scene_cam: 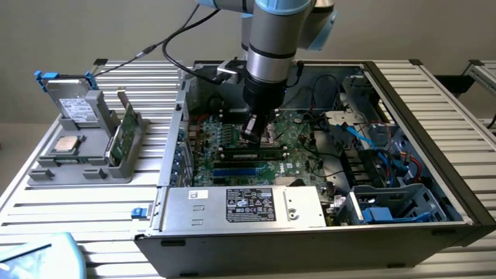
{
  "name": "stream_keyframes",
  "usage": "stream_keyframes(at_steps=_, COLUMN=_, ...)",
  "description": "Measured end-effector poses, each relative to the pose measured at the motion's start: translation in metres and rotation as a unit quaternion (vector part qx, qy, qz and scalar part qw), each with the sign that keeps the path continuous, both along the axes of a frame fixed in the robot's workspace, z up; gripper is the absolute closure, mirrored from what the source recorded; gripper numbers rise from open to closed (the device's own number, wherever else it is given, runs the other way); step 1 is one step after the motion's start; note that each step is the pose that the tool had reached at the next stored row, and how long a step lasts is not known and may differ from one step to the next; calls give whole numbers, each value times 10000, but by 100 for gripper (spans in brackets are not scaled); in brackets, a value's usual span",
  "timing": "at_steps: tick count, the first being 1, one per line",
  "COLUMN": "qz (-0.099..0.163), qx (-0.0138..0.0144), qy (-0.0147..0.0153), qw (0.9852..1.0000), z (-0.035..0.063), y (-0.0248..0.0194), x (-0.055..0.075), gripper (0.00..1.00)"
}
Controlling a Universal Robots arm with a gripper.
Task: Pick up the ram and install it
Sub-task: 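Press down the ram until it locks into place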
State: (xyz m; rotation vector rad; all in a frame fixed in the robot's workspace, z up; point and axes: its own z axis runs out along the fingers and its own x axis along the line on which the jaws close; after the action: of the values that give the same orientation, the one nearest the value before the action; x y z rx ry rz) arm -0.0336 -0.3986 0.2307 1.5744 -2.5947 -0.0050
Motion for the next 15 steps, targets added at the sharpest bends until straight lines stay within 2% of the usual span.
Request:
stream_keyframes(at_steps=3, qz=-267, qx=0, qy=0, qw=9996, z=-19, y=0, x=0, gripper=89)
stream_keyframes(at_steps=7, qz=-596, qx=0, qy=0, qw=9982, z=-21, y=0, x=0, gripper=89)
stream_keyframes(at_steps=15, qz=-1140, qx=0, qy=0, qw=9935, z=37, y=0, x=0, gripper=89)
